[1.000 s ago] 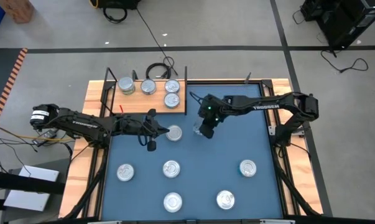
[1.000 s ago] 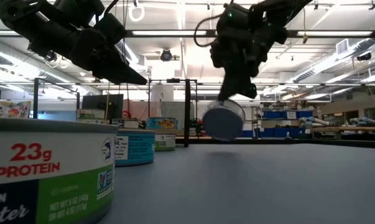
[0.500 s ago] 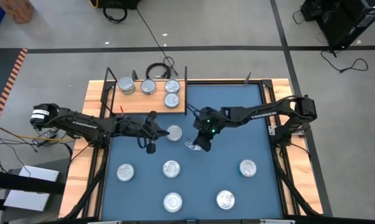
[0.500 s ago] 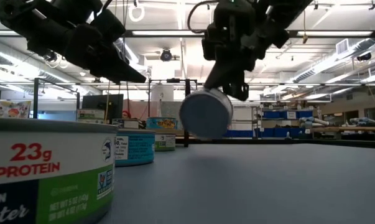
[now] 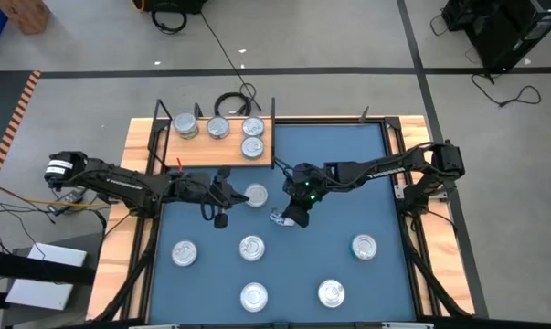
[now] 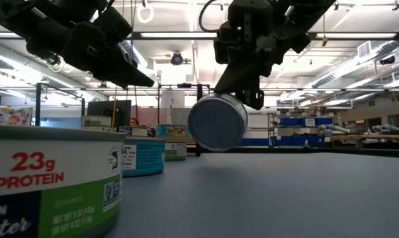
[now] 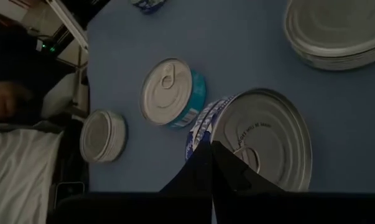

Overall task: Stack canned seafood by type on shelf
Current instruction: Stack the blue tuna can on top of the blue tuna can on the shelf

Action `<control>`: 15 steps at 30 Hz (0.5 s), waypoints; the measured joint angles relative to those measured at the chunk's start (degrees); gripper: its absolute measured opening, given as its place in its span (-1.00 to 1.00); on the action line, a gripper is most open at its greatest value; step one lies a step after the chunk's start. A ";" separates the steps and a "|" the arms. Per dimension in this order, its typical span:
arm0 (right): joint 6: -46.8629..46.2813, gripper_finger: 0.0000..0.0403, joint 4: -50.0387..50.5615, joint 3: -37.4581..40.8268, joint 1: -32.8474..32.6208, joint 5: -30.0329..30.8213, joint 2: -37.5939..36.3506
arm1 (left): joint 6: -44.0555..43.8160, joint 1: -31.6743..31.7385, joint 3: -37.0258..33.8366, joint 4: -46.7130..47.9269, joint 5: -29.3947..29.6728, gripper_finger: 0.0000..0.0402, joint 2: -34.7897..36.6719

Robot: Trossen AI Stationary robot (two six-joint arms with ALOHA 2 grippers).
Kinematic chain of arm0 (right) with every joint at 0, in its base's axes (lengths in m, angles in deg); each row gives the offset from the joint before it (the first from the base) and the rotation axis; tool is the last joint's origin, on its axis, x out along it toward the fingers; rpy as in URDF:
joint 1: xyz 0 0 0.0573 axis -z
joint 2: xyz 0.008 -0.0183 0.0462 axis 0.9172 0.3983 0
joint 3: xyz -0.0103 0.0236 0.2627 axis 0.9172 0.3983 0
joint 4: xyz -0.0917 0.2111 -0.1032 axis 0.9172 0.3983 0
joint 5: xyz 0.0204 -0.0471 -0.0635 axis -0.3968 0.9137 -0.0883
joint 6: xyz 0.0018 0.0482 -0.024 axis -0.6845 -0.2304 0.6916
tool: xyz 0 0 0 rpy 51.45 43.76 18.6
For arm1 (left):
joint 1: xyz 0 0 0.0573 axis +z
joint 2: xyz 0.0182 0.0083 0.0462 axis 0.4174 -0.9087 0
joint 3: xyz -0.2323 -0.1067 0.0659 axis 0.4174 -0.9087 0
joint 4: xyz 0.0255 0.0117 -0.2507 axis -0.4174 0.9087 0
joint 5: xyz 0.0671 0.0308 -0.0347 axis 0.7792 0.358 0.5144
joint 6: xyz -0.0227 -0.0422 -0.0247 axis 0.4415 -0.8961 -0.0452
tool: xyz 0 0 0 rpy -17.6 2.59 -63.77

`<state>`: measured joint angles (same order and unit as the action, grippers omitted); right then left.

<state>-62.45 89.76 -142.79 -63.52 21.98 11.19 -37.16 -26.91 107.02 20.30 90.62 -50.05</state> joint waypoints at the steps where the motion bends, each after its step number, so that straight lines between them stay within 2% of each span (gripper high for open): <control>1: 0.09 -1.00 -0.11 0.00 0.00 -0.02 0.00 | 0.00 -0.17 0.00 0.00 0.00 -0.97 0.00; 15: 1.76 -1.00 -2.77 3.91 2.52 0.25 -0.07 | 0.04 -0.94 0.00 -0.52 0.98 -0.97 0.00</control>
<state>-60.68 86.99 -138.87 -61.00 22.23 11.12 -37.11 -27.85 107.02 19.78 91.60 -50.05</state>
